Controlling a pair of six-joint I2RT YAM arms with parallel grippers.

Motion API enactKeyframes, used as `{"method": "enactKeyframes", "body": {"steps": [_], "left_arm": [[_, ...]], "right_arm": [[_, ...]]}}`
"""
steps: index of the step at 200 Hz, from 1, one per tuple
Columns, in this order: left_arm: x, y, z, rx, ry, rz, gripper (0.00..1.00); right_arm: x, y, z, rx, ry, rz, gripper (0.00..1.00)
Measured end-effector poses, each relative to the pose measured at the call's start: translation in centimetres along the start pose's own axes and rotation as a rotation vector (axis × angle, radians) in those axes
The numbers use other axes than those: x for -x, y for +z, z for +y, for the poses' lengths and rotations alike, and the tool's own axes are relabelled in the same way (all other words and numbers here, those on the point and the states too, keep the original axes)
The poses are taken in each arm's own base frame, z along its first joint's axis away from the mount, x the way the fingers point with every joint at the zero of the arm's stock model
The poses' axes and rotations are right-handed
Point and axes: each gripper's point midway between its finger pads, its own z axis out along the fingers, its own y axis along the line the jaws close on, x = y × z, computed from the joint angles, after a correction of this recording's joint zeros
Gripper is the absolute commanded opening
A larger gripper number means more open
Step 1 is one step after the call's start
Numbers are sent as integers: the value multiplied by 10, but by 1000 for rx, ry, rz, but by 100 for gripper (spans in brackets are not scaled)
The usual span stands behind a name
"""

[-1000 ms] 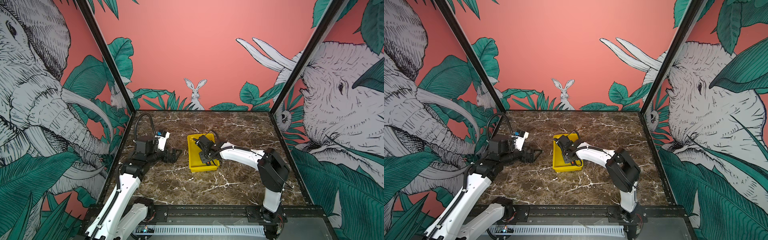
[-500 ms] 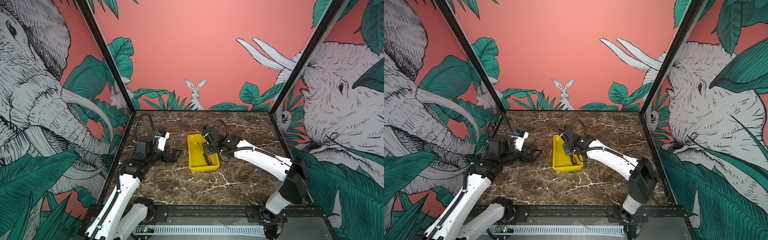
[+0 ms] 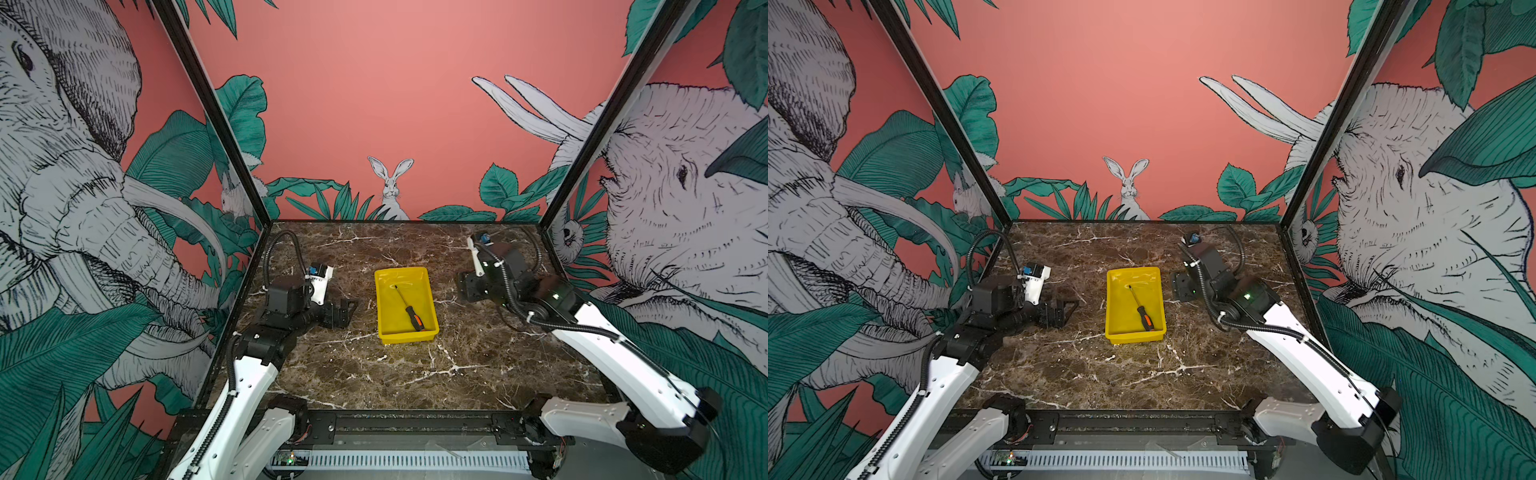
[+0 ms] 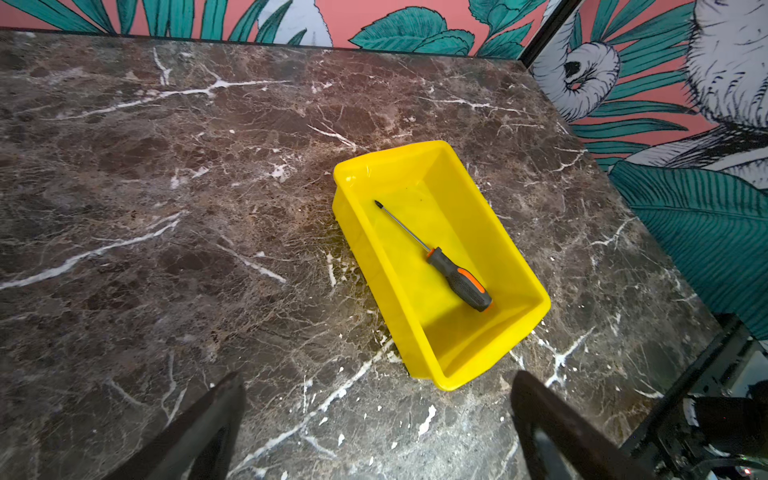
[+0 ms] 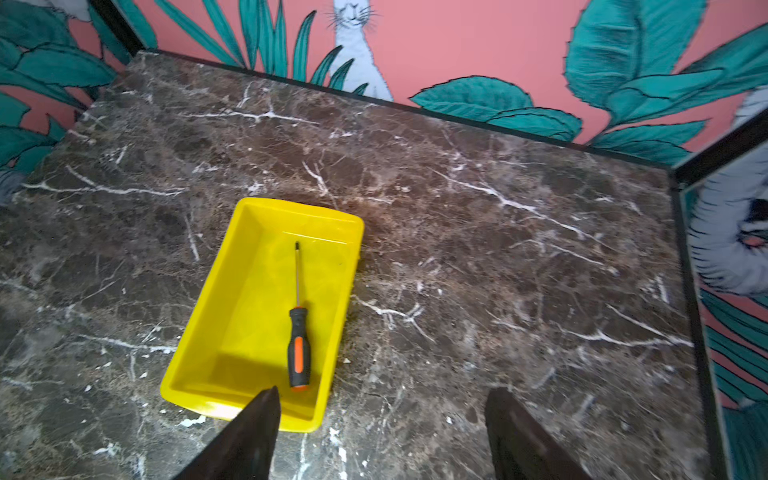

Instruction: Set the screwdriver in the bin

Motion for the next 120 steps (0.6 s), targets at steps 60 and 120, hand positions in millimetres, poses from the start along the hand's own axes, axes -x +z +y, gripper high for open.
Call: {"method": "enactKeyframes", "body": {"steps": [60,120], "left_arm": [[1,-2,26,141,61,-76,100],[7,21,74,351,169,-283,100]], "right_arm": [[-14,-37,-65,-189,10,-105,99],[-50,-6,-110,-410,-28,1,99]]}}
